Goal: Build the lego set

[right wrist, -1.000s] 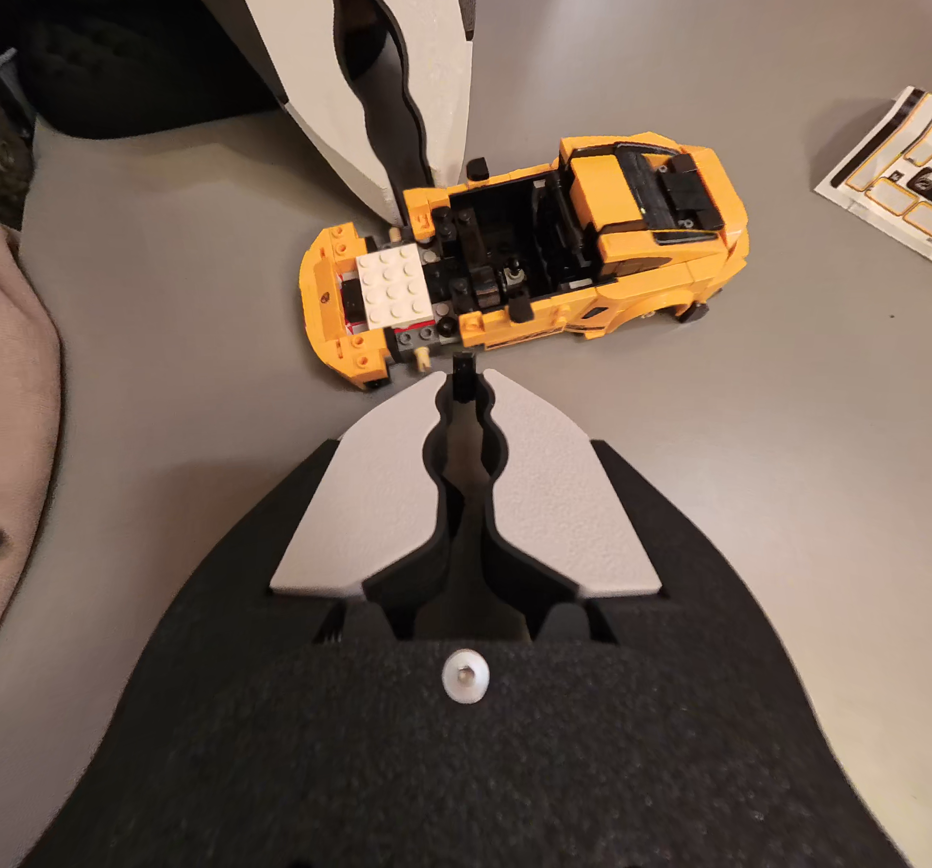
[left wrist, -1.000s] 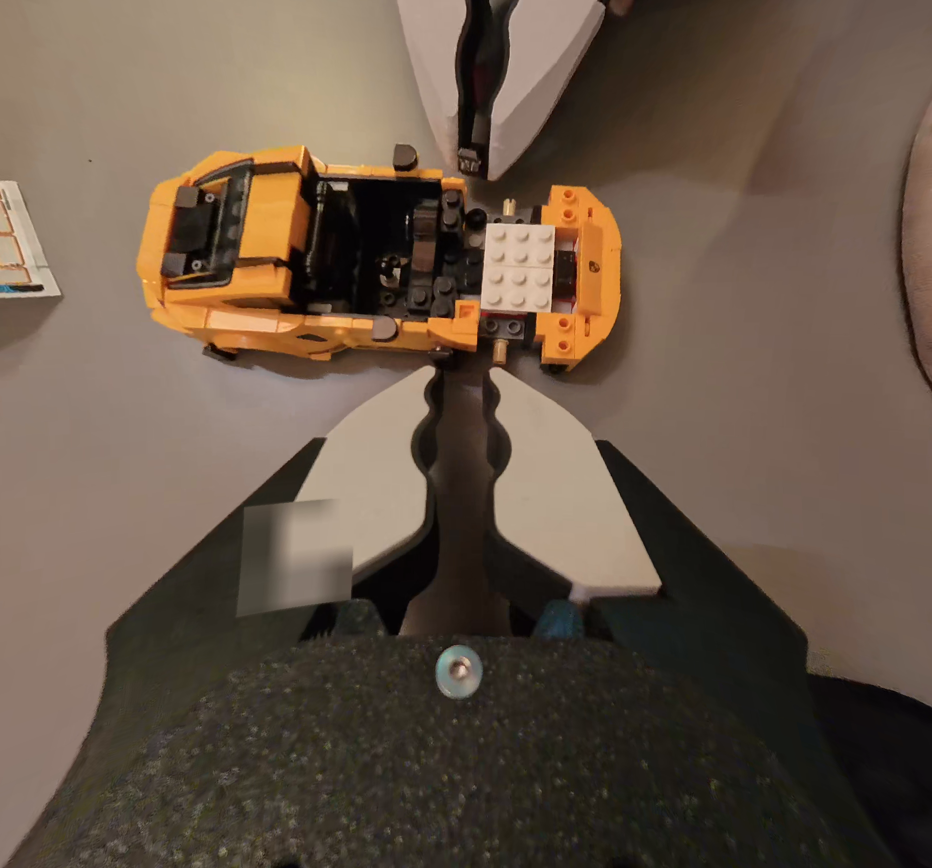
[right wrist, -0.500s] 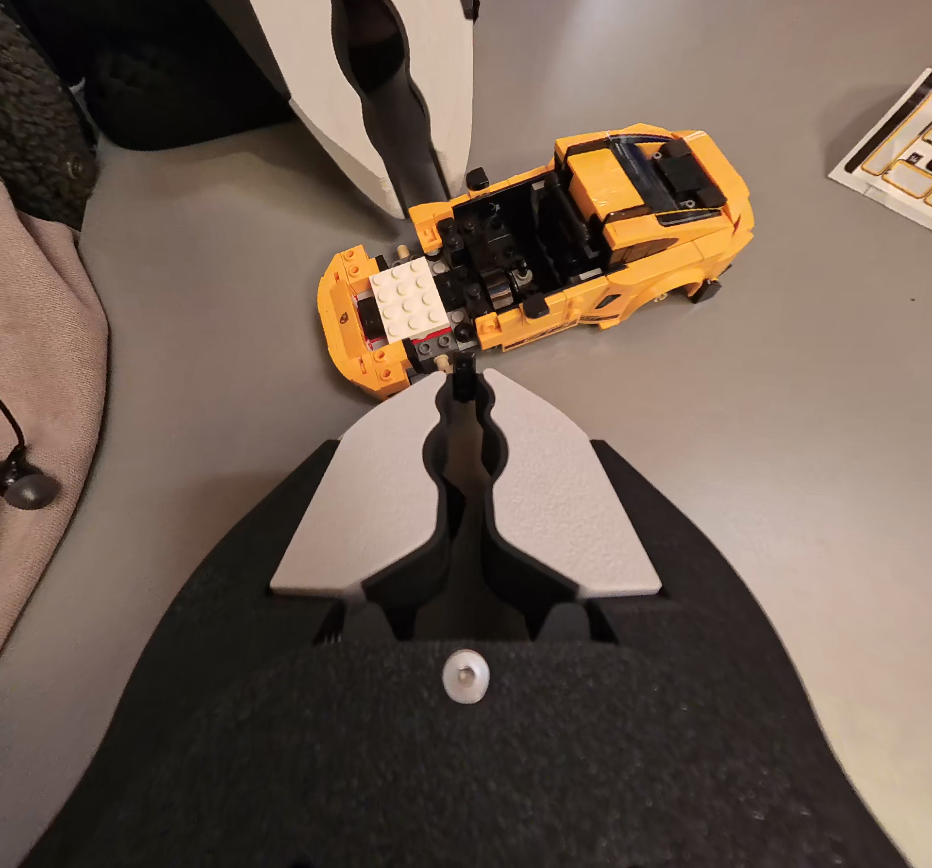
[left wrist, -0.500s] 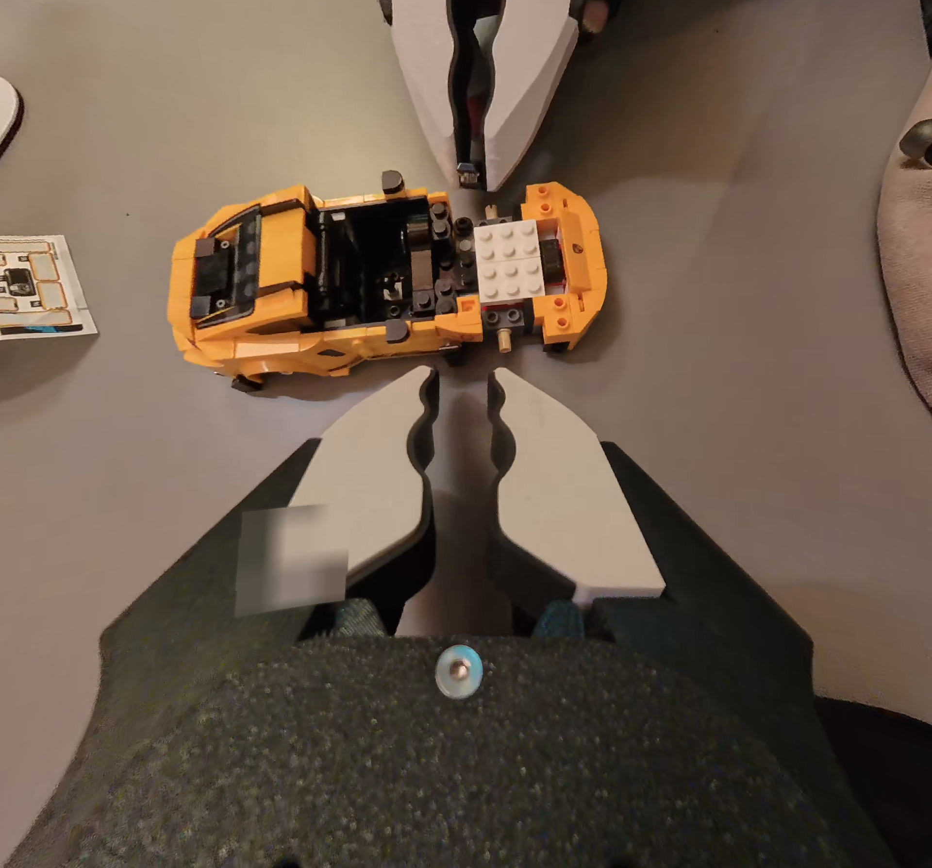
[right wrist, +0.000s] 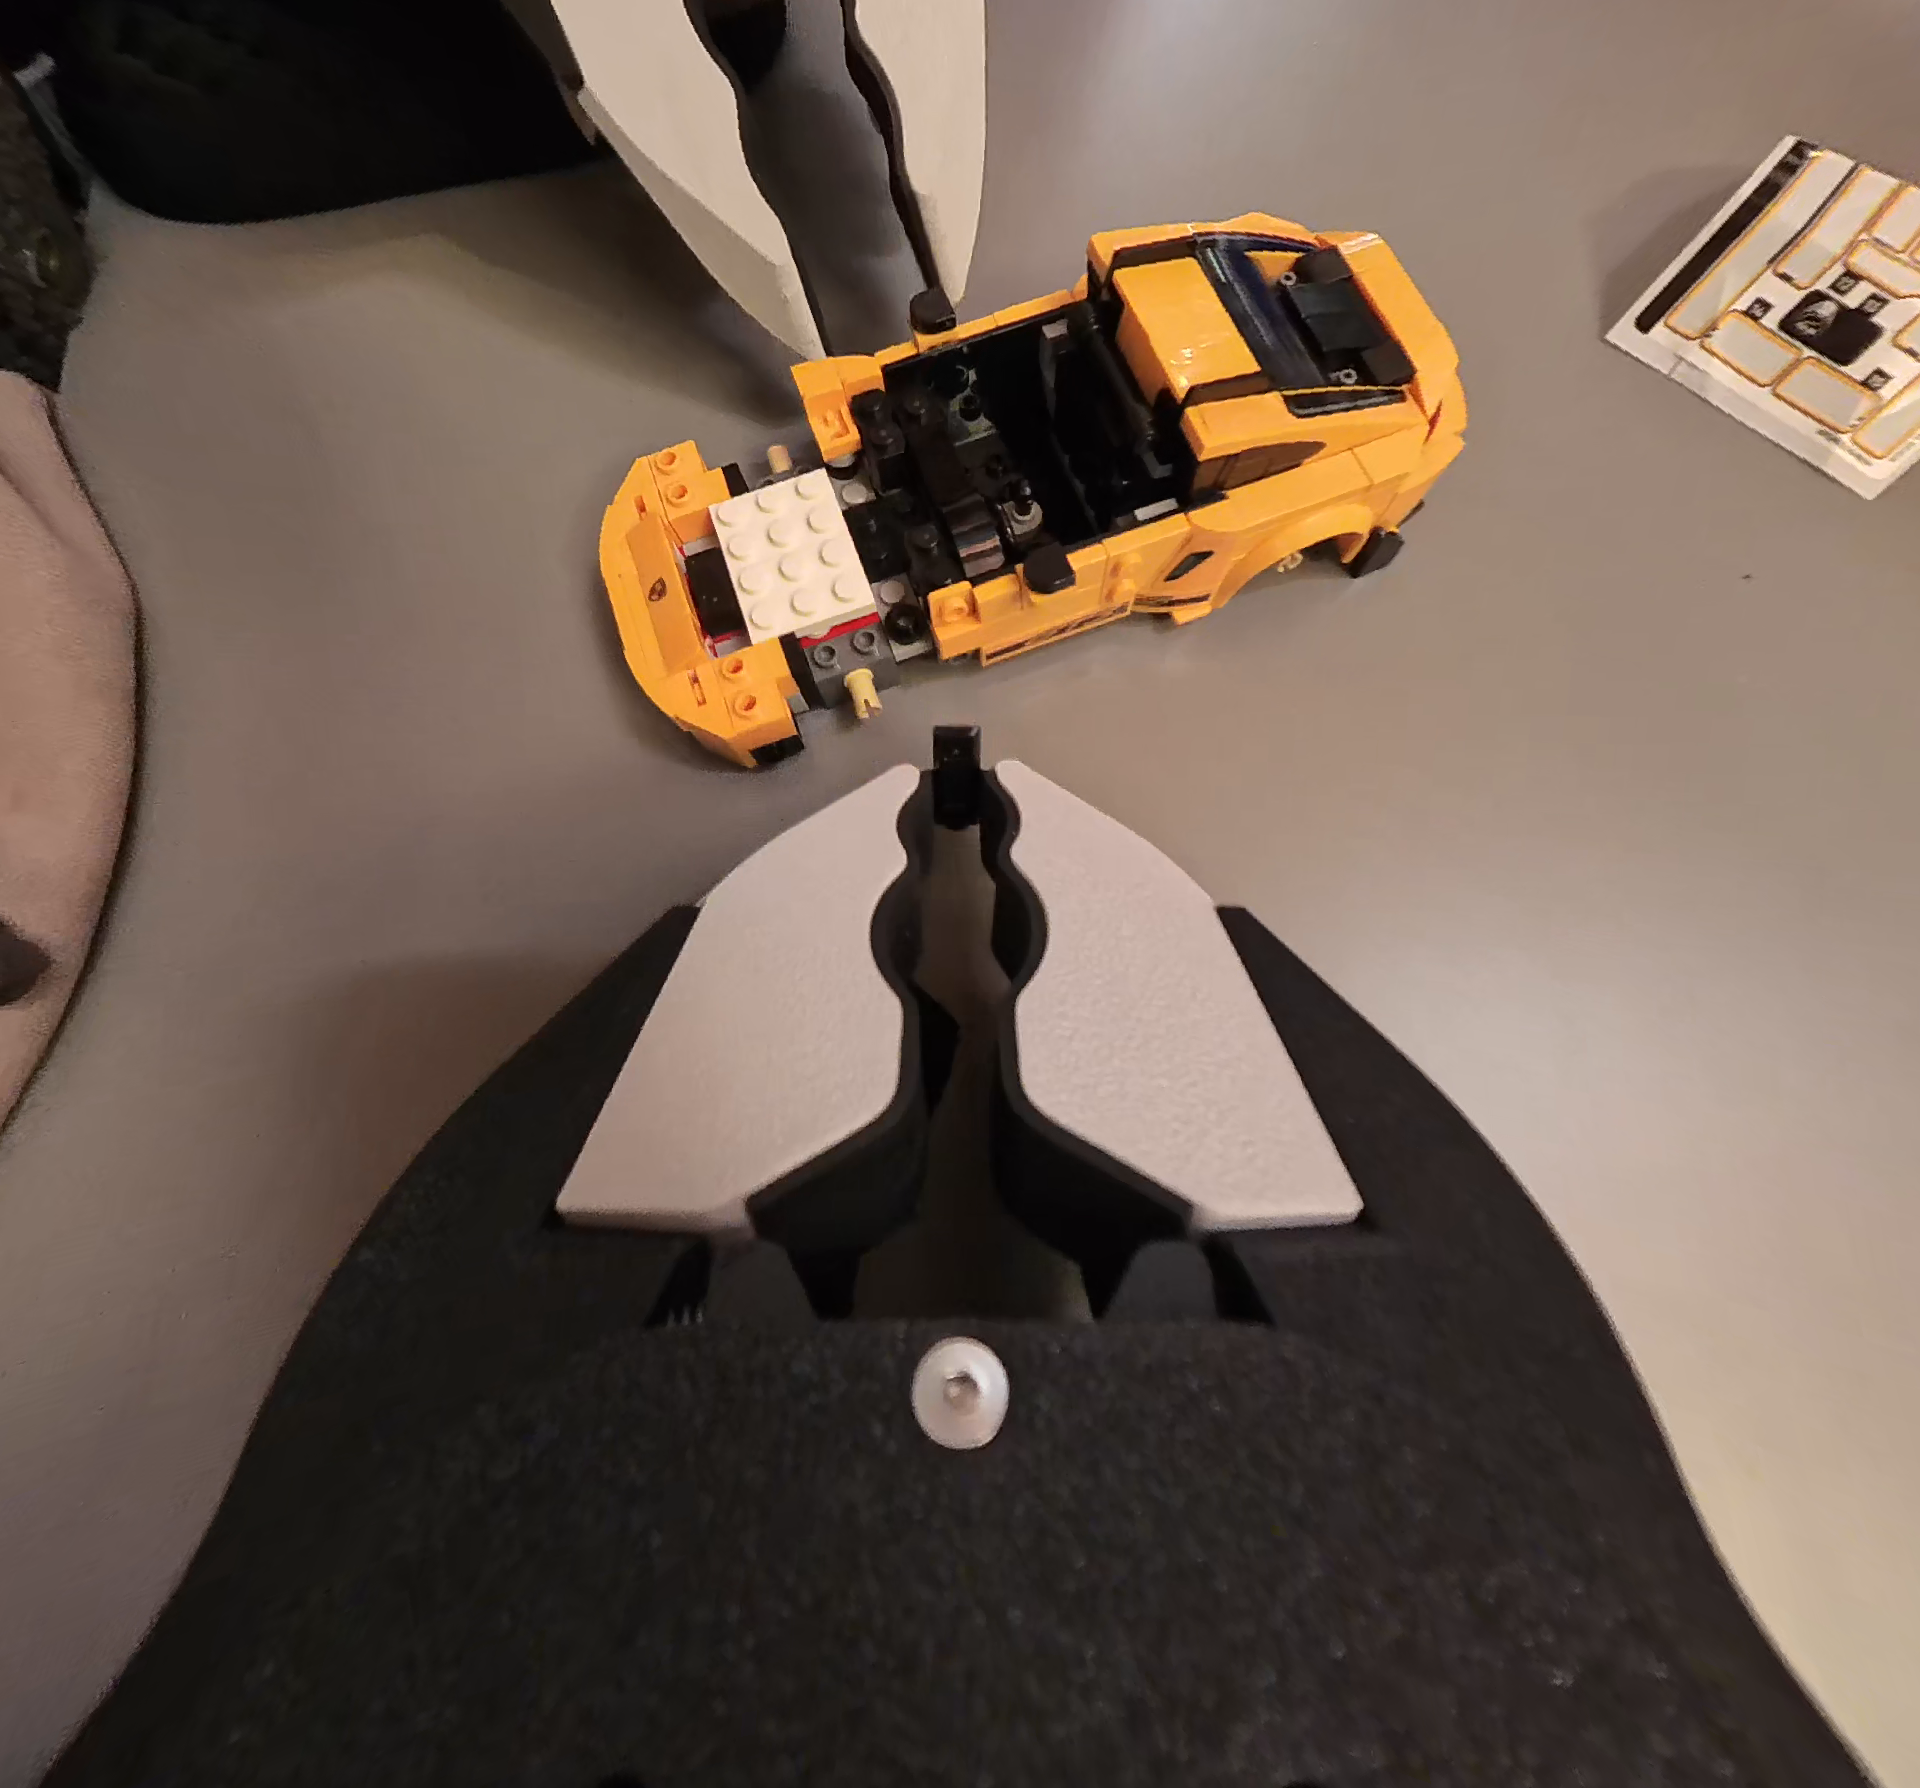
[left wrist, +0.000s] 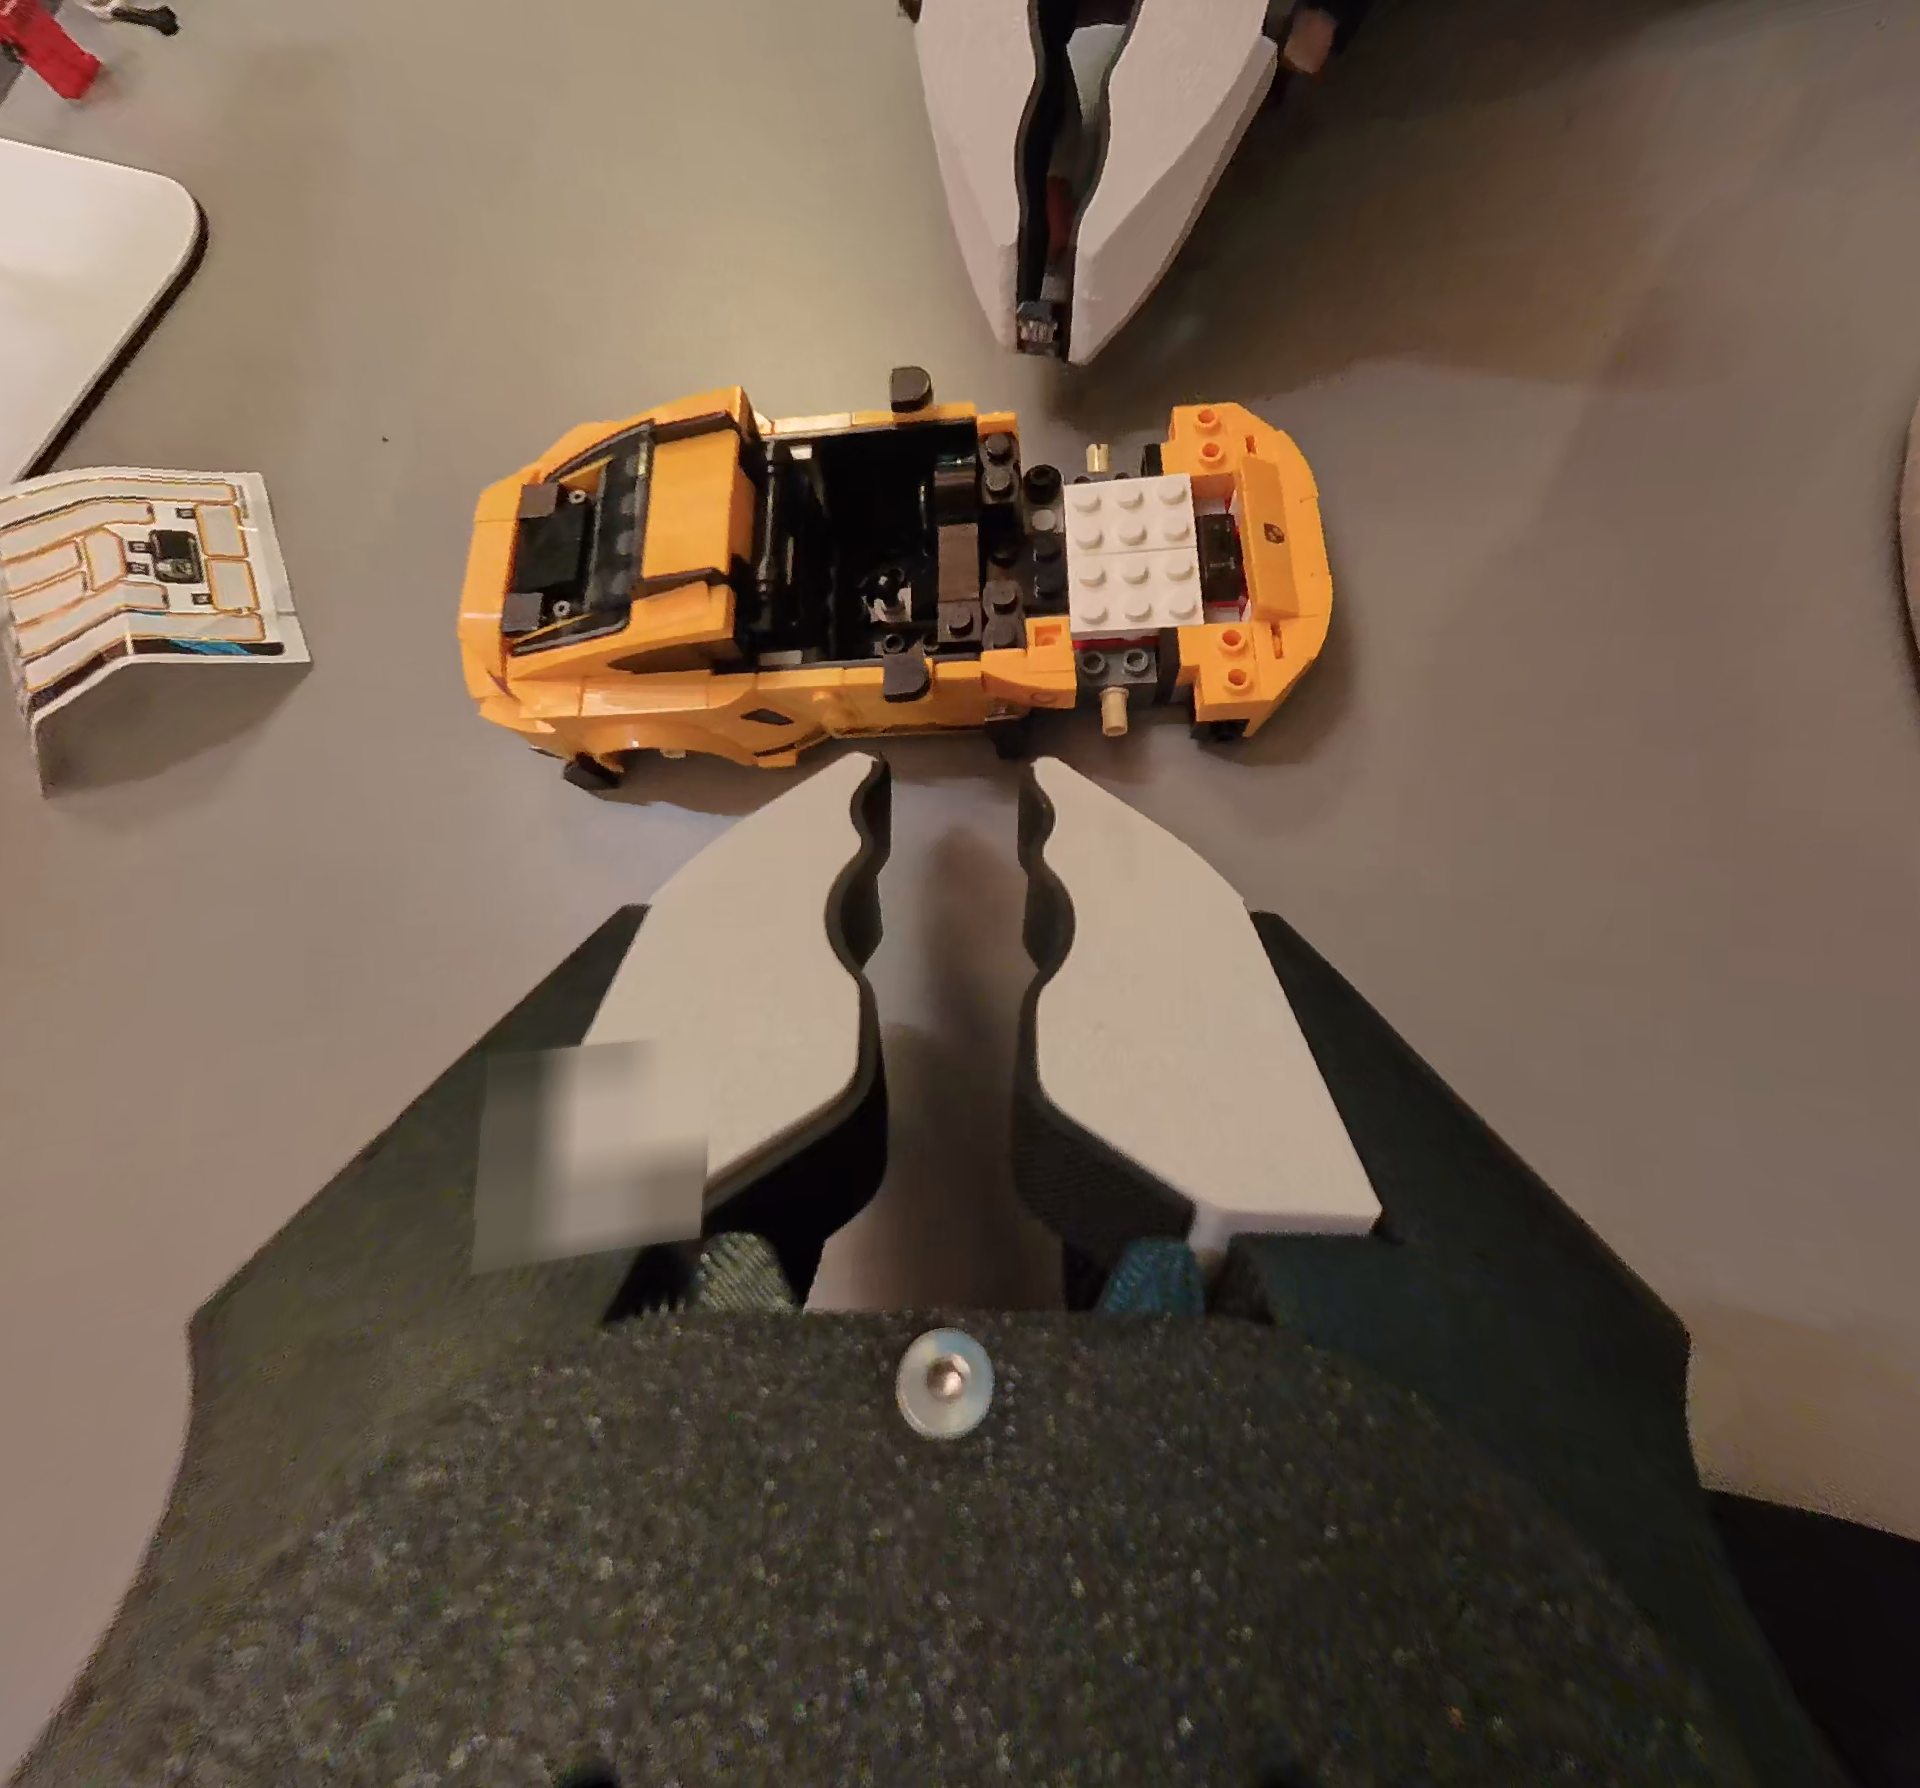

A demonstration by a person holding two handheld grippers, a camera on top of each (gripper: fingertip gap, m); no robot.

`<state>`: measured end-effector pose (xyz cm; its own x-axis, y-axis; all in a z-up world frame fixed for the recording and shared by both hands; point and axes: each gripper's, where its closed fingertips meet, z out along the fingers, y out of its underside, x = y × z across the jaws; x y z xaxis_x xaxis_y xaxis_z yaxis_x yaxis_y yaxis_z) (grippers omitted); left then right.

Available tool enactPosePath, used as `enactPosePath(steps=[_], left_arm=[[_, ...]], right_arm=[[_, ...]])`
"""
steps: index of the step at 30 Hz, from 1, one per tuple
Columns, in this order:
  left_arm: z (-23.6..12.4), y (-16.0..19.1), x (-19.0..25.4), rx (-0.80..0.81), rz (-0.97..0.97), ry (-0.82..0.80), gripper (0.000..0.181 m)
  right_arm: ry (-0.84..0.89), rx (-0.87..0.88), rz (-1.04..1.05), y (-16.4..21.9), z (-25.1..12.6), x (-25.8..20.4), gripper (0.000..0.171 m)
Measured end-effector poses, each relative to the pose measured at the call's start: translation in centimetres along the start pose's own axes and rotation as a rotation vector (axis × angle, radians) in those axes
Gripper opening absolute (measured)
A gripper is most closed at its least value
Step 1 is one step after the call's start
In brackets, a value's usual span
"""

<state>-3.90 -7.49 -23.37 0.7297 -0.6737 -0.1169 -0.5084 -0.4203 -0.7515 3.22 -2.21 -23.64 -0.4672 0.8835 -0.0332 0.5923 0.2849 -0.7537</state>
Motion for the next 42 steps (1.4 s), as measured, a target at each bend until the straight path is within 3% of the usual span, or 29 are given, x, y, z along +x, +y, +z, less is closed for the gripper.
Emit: enactPosePath(steps=[12,28,33,42], left_arm=[[0.0,-0.5,-0.1,0.037,-0.006,0.002,0.035],[1.1,-0.1,0.2,-0.04,0.03,-0.03,0.029],[1.3,0.2,0.2,-0.06,0.041,-0.037,0.024],[1.4,0.4,-0.5,-0.073,0.034,-0.077,0.016]], right_arm=[[0.182,-0.271,-0.095,3.4,-2.4,4.3,0.008],[0.196,-0.192,-0.055,2.7,-2.5,5.0,0.016],[0.072,-0.085,-0.083,0.0,-2.9,1.9,0.017],[-0.097,-0.138,-0.183,0.3,0.7,-3.2,0.018]])
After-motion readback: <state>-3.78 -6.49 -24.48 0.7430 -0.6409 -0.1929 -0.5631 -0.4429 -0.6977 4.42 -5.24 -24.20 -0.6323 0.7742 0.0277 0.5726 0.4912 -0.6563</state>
